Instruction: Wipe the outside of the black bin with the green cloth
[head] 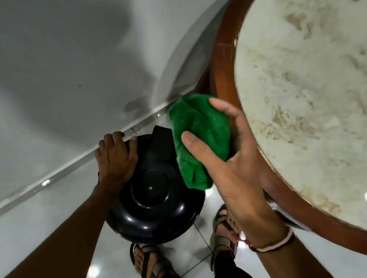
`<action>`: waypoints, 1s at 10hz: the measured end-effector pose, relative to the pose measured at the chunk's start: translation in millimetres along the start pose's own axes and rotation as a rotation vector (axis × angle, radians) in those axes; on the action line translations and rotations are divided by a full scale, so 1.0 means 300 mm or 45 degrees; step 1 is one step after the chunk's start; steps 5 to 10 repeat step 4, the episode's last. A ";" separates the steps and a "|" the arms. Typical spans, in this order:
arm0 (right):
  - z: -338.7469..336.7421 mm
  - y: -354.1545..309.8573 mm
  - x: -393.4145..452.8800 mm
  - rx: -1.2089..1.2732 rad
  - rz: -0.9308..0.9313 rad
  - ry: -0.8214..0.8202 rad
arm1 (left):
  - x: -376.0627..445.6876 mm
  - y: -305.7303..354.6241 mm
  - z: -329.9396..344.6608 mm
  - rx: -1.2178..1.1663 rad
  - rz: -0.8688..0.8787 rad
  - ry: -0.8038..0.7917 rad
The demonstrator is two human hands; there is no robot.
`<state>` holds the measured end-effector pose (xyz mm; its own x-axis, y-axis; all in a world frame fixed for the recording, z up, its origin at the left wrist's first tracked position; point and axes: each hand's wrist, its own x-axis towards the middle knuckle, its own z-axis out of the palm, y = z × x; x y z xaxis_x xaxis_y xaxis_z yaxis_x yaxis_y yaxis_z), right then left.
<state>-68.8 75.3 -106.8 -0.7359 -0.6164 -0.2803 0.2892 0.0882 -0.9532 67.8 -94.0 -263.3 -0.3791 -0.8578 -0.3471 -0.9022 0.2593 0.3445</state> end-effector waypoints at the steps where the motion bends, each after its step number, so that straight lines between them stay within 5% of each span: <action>1: -0.088 -0.120 0.036 -0.733 -0.471 0.181 | -0.106 0.131 -0.133 -0.008 0.281 0.152; 2: -0.194 -0.207 0.094 -1.258 -0.492 0.378 | -0.225 0.278 -0.277 0.053 0.468 0.281; 4: -0.348 -0.285 0.172 -1.955 0.029 0.040 | -0.365 0.505 -0.497 0.230 0.554 0.309; 10: -0.348 -0.285 0.172 -1.955 0.029 0.040 | -0.365 0.505 -0.497 0.230 0.554 0.309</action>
